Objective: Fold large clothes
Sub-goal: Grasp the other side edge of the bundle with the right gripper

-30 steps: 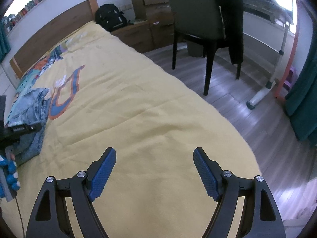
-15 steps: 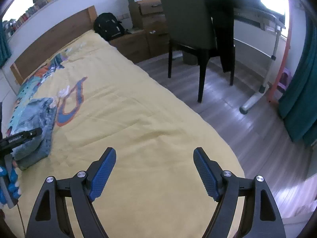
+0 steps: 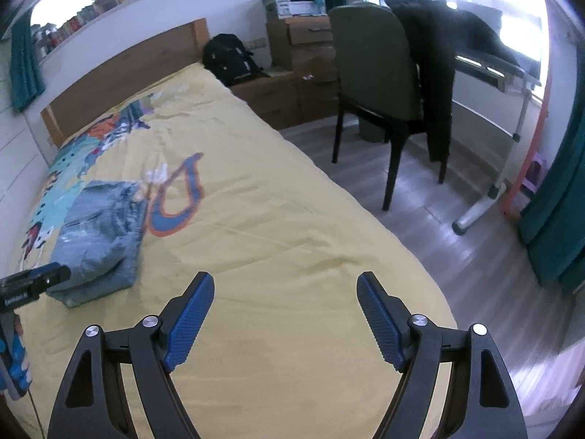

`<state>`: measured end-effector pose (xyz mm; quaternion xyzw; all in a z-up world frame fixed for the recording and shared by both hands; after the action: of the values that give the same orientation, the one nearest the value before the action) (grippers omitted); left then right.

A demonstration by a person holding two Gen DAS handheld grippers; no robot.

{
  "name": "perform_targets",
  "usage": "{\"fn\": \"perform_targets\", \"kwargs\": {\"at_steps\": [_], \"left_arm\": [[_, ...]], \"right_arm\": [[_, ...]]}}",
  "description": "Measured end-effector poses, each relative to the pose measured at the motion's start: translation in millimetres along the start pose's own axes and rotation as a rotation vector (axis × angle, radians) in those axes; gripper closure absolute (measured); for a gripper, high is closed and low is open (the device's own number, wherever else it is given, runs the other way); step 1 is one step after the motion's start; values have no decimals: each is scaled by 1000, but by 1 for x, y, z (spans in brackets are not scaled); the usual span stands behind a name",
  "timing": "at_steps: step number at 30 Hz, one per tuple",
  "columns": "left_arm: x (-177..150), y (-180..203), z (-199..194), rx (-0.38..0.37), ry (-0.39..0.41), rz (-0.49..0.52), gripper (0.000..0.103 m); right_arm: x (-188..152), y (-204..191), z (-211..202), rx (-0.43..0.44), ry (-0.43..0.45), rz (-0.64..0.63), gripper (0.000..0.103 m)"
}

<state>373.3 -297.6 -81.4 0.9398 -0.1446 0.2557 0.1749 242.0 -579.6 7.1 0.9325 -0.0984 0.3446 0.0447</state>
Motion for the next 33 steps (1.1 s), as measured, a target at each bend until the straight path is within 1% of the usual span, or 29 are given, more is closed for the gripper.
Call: {"fn": "perform_targets", "kwargs": {"at_steps": [3, 6, 9, 15, 20, 25, 28, 33], "left_arm": [[-7, -28, -22, 21, 18, -12, 55], [-12, -56, -36, 45, 31, -24, 55], [-16, -87, -50, 70, 43, -50, 55], [-20, -130, -64, 95, 56, -96, 55], [-19, -147, -56, 99, 49, -106, 55], [-4, -156, -35, 75, 53, -115, 55], [9, -157, -21, 53, 63, -127, 55], [29, -168, 5, 52, 76, -164, 55]], "right_arm": [[6, -24, -3, 21, 3, -27, 22], [13, -54, 0, 51, 1, -68, 22], [21, -96, 10, 96, -1, -120, 22], [36, -180, 35, 195, -8, -221, 22], [45, -242, 66, 276, -24, -281, 22], [53, -290, 103, 337, -44, -326, 22], [56, -312, 128, 359, -59, -349, 22], [60, -331, 165, 384, -71, -357, 22]]}}
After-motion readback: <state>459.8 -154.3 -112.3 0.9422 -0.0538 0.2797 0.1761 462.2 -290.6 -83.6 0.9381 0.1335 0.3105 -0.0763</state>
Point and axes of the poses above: each gripper's, at about its wrist camera, not at the fingertips, and z roughly the way its jaws point, y to its right, x to its top, the point moved 7 cm from there along z, roughly the way its jaws point, and after that the axes turned 13 degrees about -z, right-handed, at the moved point
